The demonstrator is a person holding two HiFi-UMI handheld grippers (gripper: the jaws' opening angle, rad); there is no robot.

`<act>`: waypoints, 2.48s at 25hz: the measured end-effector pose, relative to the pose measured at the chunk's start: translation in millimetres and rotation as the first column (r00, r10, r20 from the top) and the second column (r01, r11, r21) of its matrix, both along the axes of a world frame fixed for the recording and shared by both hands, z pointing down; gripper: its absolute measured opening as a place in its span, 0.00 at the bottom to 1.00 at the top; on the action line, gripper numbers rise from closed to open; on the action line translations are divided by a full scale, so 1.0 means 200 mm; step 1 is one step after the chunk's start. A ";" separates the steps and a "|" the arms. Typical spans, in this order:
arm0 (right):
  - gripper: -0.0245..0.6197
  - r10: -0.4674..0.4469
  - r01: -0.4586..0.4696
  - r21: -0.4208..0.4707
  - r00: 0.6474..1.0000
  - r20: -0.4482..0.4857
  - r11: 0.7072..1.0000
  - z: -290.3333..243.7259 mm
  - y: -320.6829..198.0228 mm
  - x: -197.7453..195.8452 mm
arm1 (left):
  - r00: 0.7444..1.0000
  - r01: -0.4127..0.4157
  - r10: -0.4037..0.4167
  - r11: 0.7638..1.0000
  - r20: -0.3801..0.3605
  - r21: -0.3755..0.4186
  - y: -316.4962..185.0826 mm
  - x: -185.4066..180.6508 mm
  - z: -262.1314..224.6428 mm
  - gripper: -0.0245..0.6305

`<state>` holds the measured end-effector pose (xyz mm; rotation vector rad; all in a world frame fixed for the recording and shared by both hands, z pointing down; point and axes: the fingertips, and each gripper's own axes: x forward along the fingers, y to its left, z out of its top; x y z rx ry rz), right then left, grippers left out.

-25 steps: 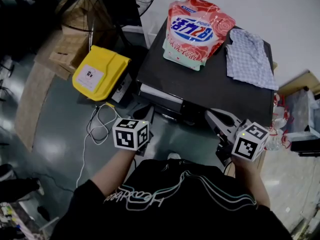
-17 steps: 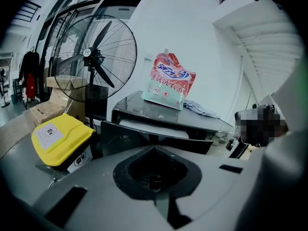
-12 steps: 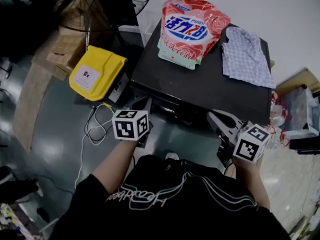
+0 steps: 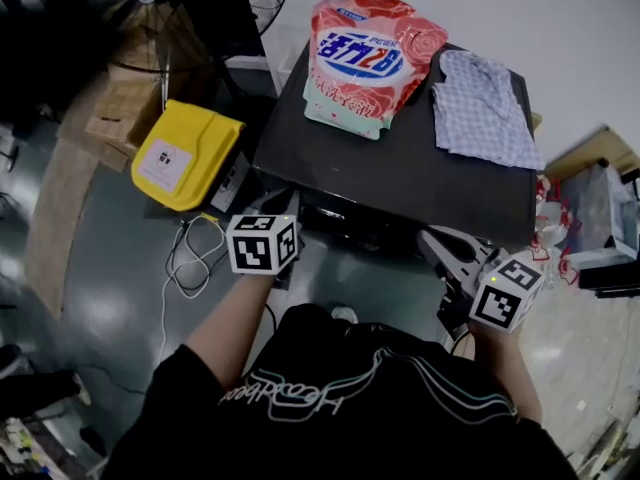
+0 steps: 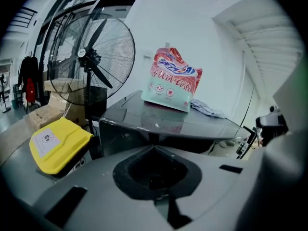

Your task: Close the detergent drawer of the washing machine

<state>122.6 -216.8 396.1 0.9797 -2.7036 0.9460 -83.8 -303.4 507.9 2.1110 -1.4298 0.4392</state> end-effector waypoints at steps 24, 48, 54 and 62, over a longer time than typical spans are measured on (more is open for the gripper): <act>0.08 0.113 -0.115 0.058 0.993 0.032 0.992 -0.24 0.18 0.02 | 0.966 -0.216 0.212 0.976 -0.145 -0.013 0.29 0.13 -0.39 0.07; 0.08 0.077 -0.082 0.240 0.997 0.030 0.967 -0.57 0.48 -0.32 | 0.832 -0.412 0.475 0.875 -0.286 0.255 0.83 0.22 -1.10 0.07; 0.08 0.088 -0.091 0.230 0.996 0.026 0.969 -0.54 0.52 -0.31 | 0.817 -0.428 0.494 0.865 -0.297 0.262 0.85 0.24 -1.10 0.07; 0.08 0.096 -0.101 0.215 0.995 0.036 0.971 -0.51 0.54 -0.31 | 0.819 -0.433 0.491 0.868 -0.298 0.241 0.86 0.25 -1.05 0.07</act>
